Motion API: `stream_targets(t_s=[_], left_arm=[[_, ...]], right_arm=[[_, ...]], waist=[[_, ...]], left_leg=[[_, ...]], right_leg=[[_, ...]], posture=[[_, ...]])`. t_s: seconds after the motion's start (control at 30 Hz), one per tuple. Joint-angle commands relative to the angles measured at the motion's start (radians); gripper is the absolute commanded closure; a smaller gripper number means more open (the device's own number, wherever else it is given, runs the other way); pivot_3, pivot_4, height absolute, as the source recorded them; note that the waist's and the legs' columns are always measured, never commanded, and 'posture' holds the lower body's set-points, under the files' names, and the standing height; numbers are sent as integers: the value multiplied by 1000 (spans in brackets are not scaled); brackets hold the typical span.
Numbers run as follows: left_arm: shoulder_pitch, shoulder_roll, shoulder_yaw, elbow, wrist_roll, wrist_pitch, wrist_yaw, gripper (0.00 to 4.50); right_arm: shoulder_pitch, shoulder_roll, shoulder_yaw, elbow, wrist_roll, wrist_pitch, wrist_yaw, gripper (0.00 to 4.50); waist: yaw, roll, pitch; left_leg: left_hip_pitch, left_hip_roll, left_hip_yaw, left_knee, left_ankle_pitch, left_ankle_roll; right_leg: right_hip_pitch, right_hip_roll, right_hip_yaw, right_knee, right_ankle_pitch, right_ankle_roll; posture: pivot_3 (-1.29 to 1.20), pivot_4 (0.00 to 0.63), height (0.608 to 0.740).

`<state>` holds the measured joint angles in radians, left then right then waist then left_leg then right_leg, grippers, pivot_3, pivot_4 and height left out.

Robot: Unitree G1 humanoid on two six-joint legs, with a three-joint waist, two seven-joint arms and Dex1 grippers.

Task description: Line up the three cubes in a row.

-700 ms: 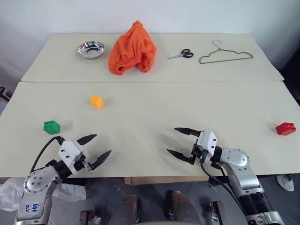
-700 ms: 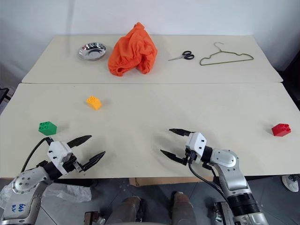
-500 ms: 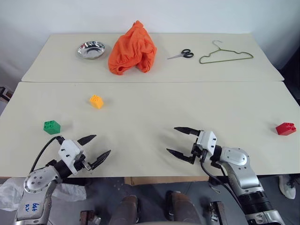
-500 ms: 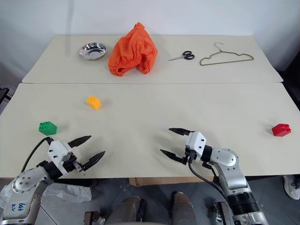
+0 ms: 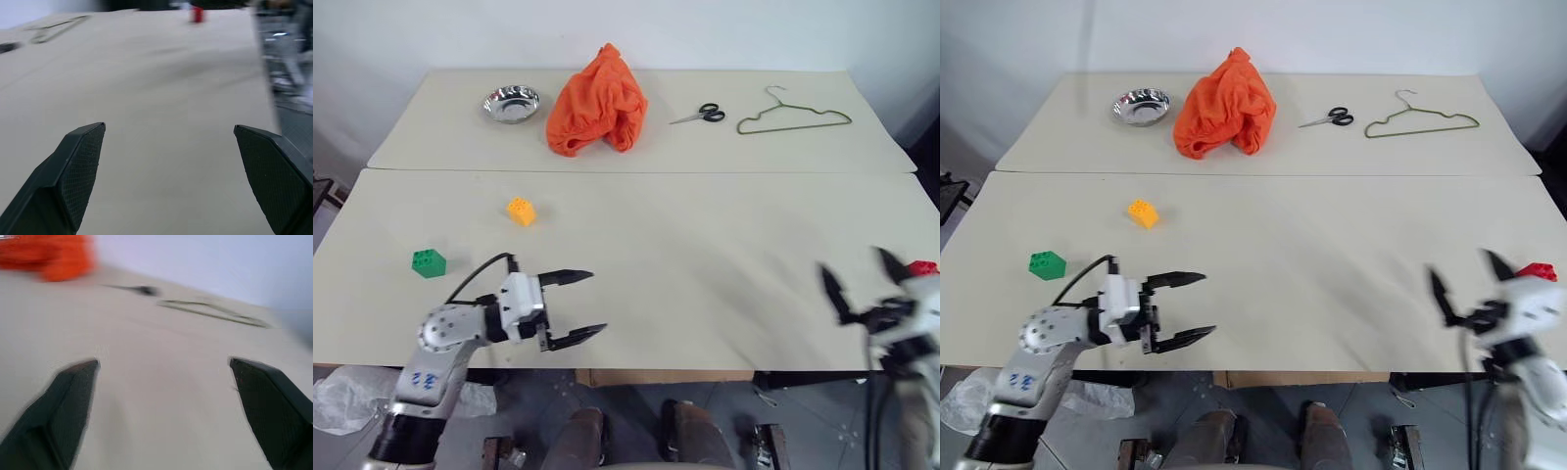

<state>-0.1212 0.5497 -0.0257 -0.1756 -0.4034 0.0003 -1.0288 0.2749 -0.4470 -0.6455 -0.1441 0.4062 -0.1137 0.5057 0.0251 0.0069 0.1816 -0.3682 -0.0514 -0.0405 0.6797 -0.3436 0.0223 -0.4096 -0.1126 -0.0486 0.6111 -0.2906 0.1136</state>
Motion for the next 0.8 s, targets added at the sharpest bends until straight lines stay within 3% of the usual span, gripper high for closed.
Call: stream_targets(t_s=[0.03, 0.3, 0.5, 0.8], left_arm=[[-44, -10, -27, 46, 26, -16, -11, 25], [-67, -32, -20, 57, 27, 3, 20, 25], [-38, -39, -8, 3, -22, 54, 31, 25], [12, -48, -14, -50, -8, 72, 73, 25]], right_arm=[[72, -10, -157, 188, -1, -81, -34, 0], [34, -51, -151, 287, 47, -66, 4, 0], [-170, -201, -116, 362, 61, 120, -26, 0], [-511, -373, 40, 796, -44, 191, 31, 0]], waist=[[-1, 0, 0], [-32, 2, -1], [-27, 2, -1], [-23, 1, -1]], left_leg=[[0, 0, 0, 0, 0, 0], [9, 4, 12, -4, 0, 2], [17, 4, 21, -11, 0, 3], [15, 3, 24, -12, 0, 5]], right_leg=[[0, 0, 0, 0, 0, 0], [2, 1, 11, 2, 0, 1], [3, 2, 20, 2, 1, 1], [2, 2, 23, -1, 2, 3]], posture=[[0, 150, 740], [0, 150, 740], [0, 150, 740], [0, 150, 740]])
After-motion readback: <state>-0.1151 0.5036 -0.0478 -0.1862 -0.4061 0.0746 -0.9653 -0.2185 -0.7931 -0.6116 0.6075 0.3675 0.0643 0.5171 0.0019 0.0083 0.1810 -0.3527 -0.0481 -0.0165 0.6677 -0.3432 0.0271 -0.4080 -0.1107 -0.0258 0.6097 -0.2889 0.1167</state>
